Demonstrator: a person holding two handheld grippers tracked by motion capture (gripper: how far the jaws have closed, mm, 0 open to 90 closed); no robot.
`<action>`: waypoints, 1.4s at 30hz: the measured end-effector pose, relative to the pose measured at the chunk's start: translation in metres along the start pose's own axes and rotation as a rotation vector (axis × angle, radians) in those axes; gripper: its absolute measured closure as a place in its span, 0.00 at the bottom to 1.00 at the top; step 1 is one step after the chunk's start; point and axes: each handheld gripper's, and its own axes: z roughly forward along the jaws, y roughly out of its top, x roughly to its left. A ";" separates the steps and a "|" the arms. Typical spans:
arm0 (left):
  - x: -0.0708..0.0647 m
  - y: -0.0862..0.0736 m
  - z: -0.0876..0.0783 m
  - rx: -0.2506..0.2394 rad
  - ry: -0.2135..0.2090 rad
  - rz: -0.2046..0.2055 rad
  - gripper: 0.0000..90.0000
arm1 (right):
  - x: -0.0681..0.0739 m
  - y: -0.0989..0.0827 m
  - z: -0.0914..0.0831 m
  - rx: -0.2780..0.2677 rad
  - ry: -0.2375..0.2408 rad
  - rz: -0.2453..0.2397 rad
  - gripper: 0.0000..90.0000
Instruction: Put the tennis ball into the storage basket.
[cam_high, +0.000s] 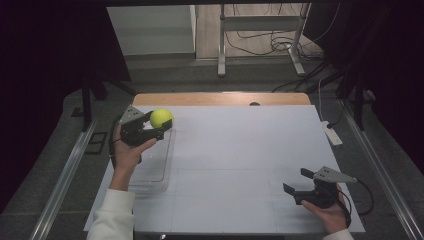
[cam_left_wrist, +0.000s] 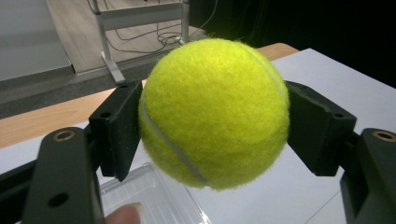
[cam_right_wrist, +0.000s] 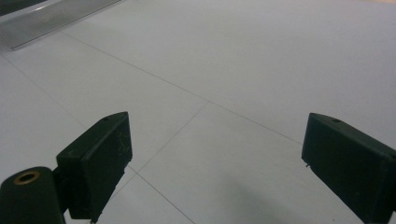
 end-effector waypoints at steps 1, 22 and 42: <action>0.000 0.000 0.000 0.001 0.003 0.000 0.29 | 0.000 0.000 0.000 0.000 0.000 0.000 0.10; 0.015 -0.006 0.000 0.023 0.049 -0.010 0.29 | 0.001 0.000 0.000 0.002 -0.003 0.000 0.10; 0.026 -0.011 0.002 0.040 0.082 -0.017 0.29 | 0.001 0.000 0.001 0.003 0.000 0.000 0.10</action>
